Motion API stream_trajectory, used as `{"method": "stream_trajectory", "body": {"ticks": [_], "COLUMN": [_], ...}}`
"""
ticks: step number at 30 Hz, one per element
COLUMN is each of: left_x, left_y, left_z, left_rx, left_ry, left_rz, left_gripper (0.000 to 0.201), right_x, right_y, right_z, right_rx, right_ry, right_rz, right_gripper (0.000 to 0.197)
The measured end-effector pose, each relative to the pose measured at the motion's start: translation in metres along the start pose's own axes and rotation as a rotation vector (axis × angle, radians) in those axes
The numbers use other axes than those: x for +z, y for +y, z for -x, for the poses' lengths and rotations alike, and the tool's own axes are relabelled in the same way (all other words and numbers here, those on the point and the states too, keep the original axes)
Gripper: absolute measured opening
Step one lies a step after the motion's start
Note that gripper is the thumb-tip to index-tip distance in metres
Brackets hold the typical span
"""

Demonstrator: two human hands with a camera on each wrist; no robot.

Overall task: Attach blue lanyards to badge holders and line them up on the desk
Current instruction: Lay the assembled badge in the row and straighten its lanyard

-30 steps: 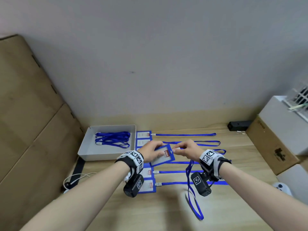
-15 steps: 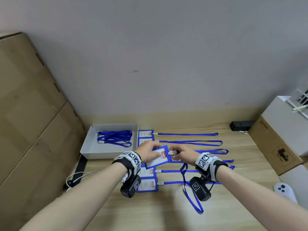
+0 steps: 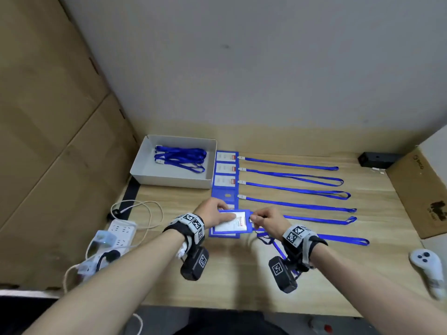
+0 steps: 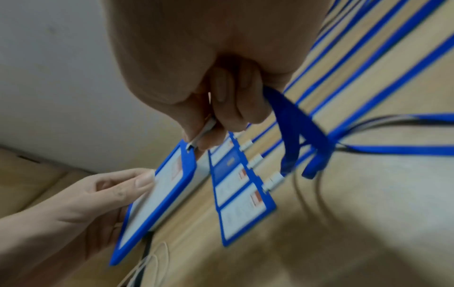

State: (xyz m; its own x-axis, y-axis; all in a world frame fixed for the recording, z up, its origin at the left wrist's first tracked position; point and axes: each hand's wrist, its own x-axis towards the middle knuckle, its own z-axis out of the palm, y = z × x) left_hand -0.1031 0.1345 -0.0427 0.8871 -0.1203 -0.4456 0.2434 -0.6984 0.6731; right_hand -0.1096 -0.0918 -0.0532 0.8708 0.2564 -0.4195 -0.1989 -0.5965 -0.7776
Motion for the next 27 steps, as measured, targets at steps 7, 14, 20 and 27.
{"method": "stream_trajectory", "body": {"ticks": [7, 14, 20, 27], "left_x": [0.058, 0.090, 0.104, 0.113], "left_y": [-0.084, -0.098, -0.102, -0.100], "left_z": [0.011, 0.025, 0.029, 0.031], "left_rx": [-0.142, 0.018, 0.250, 0.212], "left_ry": [0.024, 0.103, -0.182, -0.331], "left_rz": [0.163, -0.052, -0.476, -0.762], "left_gripper": [0.040, 0.042, 0.060, 0.062], "right_x": [0.071, 0.093, 0.086, 0.055], "right_y": [0.056, 0.071, 0.077, 0.089], "right_z": [-0.002, -0.018, -0.022, -0.011], "right_rx": [0.208, 0.314, 0.356, 0.301], "right_ry": [-0.059, -0.041, -0.070, -0.090], "right_rz": [-0.001, 0.040, 0.031, 0.205], "right_gripper": [0.030, 0.014, 0.014, 0.032]}}
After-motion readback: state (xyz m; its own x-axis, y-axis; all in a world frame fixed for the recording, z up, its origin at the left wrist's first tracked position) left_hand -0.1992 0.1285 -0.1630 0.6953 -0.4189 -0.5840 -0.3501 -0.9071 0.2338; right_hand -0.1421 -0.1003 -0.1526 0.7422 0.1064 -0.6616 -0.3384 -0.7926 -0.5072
